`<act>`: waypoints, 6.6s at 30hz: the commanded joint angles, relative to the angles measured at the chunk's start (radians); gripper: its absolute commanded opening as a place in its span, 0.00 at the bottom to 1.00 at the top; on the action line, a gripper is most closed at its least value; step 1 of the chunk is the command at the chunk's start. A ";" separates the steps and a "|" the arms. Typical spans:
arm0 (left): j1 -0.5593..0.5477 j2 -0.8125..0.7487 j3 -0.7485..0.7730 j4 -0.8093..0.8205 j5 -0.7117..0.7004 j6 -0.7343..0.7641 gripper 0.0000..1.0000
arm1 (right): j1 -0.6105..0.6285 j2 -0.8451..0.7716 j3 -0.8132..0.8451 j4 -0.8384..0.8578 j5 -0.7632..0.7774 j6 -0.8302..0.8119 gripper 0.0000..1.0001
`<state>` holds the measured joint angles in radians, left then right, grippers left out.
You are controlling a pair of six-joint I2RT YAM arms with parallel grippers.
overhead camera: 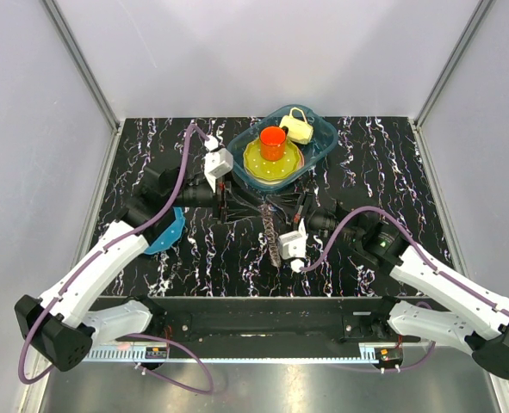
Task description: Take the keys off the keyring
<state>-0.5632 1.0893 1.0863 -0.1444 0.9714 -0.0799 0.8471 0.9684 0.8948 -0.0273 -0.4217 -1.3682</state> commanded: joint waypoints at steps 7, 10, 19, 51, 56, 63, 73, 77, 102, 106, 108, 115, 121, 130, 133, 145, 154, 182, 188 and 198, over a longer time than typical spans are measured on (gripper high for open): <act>0.003 0.015 0.020 0.078 -0.048 0.015 0.29 | -0.003 -0.019 0.067 0.079 -0.054 0.060 0.00; 0.003 0.014 0.006 0.091 -0.068 0.015 0.26 | -0.003 -0.017 0.067 0.089 -0.054 0.066 0.00; -0.007 0.015 -0.026 0.120 -0.074 0.017 0.21 | -0.003 -0.017 0.067 0.098 -0.055 0.083 0.00; -0.035 -0.072 -0.124 0.216 -0.013 -0.073 0.25 | -0.003 0.023 0.069 0.136 -0.014 0.126 0.00; -0.038 -0.072 -0.121 0.221 -0.034 -0.077 0.28 | -0.003 0.026 0.075 0.133 -0.014 0.142 0.00; -0.055 -0.066 -0.131 0.221 -0.080 -0.060 0.30 | -0.003 0.026 0.078 0.133 -0.017 0.162 0.00; -0.092 -0.086 -0.134 0.192 -0.206 -0.008 0.34 | -0.003 0.052 0.112 0.136 0.003 0.253 0.00; -0.096 -0.100 -0.140 0.189 -0.258 0.002 0.37 | -0.003 0.053 0.115 0.135 0.024 0.291 0.00; -0.121 -0.204 -0.157 0.218 -0.459 0.008 0.48 | -0.003 0.067 0.145 0.096 0.100 0.429 0.00; -0.138 -0.183 -0.143 0.209 -0.479 0.011 0.49 | -0.003 0.069 0.141 0.098 0.098 0.442 0.00; -0.144 -0.178 -0.137 0.210 -0.482 0.009 0.49 | -0.003 0.069 0.141 0.098 0.098 0.449 0.00; -0.155 -0.169 -0.135 0.235 -0.494 0.009 0.51 | -0.002 0.070 0.147 0.101 0.095 0.458 0.00; -0.156 -0.169 -0.141 0.236 -0.519 0.022 0.49 | -0.002 0.066 0.147 0.099 0.095 0.462 0.00; -0.156 -0.190 -0.126 0.212 -0.361 0.009 0.43 | -0.002 0.076 0.147 0.104 0.110 0.472 0.00; -0.156 -0.178 -0.112 0.192 -0.243 -0.018 0.40 | -0.002 0.082 0.147 0.109 0.121 0.481 0.00; -0.156 -0.255 -0.103 0.008 -0.170 0.026 0.36 | -0.002 0.089 0.156 0.104 0.141 0.498 0.00; -0.147 -0.237 -0.014 -0.070 -0.511 0.158 0.44 | -0.002 0.059 0.135 0.095 0.086 0.462 0.00; 0.013 -0.049 0.005 0.031 -0.145 0.042 0.34 | -0.003 0.059 0.136 0.095 0.129 0.463 0.00; 0.011 -0.057 -0.029 0.008 -0.135 0.045 0.35 | -0.002 0.064 0.138 0.095 0.130 0.474 0.00; 0.011 -0.091 -0.039 0.016 -0.287 0.046 0.33 | -0.003 0.066 0.133 0.098 0.118 0.494 0.00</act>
<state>-0.5510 1.0328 1.0374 -0.1711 0.8028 -0.0345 0.8471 1.0416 0.9947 0.0063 -0.3058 -0.8963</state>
